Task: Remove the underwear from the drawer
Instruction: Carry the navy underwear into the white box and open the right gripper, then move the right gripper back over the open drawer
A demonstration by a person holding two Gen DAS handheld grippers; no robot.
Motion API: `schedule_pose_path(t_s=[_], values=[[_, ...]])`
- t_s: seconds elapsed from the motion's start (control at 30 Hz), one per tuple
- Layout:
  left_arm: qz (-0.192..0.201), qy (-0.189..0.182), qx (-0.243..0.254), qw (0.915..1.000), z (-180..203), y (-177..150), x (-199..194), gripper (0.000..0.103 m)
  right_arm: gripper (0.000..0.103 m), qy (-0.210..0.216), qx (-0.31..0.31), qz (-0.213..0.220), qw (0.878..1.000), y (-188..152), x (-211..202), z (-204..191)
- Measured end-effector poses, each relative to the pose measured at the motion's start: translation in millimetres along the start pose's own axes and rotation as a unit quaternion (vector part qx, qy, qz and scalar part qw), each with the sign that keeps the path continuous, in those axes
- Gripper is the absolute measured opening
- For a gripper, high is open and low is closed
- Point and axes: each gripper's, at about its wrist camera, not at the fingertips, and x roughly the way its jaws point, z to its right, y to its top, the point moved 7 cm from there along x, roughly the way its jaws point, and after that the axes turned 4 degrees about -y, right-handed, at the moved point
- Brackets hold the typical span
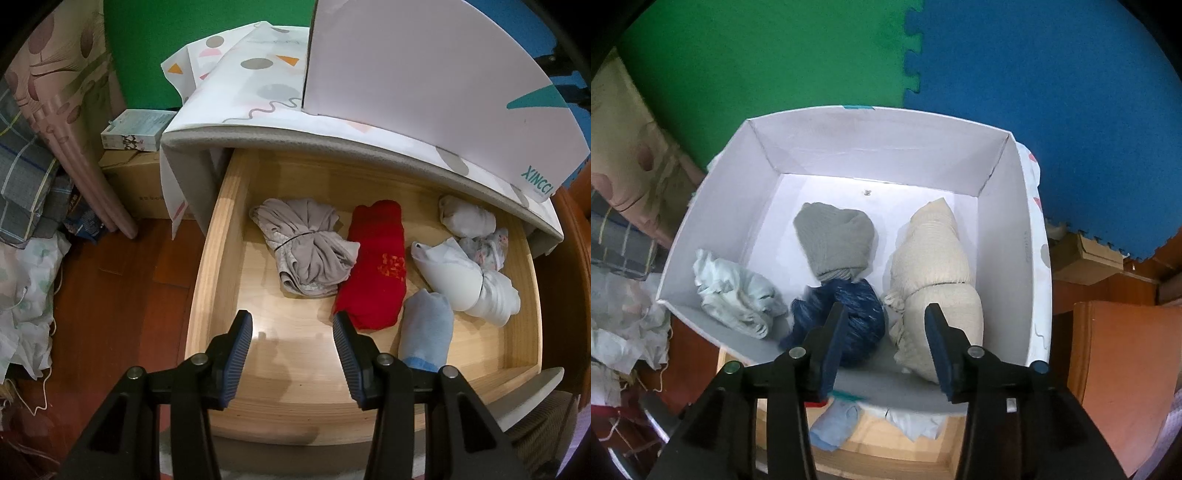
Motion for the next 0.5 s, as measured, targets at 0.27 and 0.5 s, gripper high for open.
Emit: schedule_pose_path(t_s=[0.27,0.5], values=[[-0.008,0.005,0.010,0.9999,5,-1,3,0.046,0.041,0.011,-0.032,-0.008,0.999,-43,-31,5],[-0.016,0.011,0.025,0.9995,10,-4,5,0.046,0.042,0.023,-0.043,-0.038,0.998,-112,-31,17]])
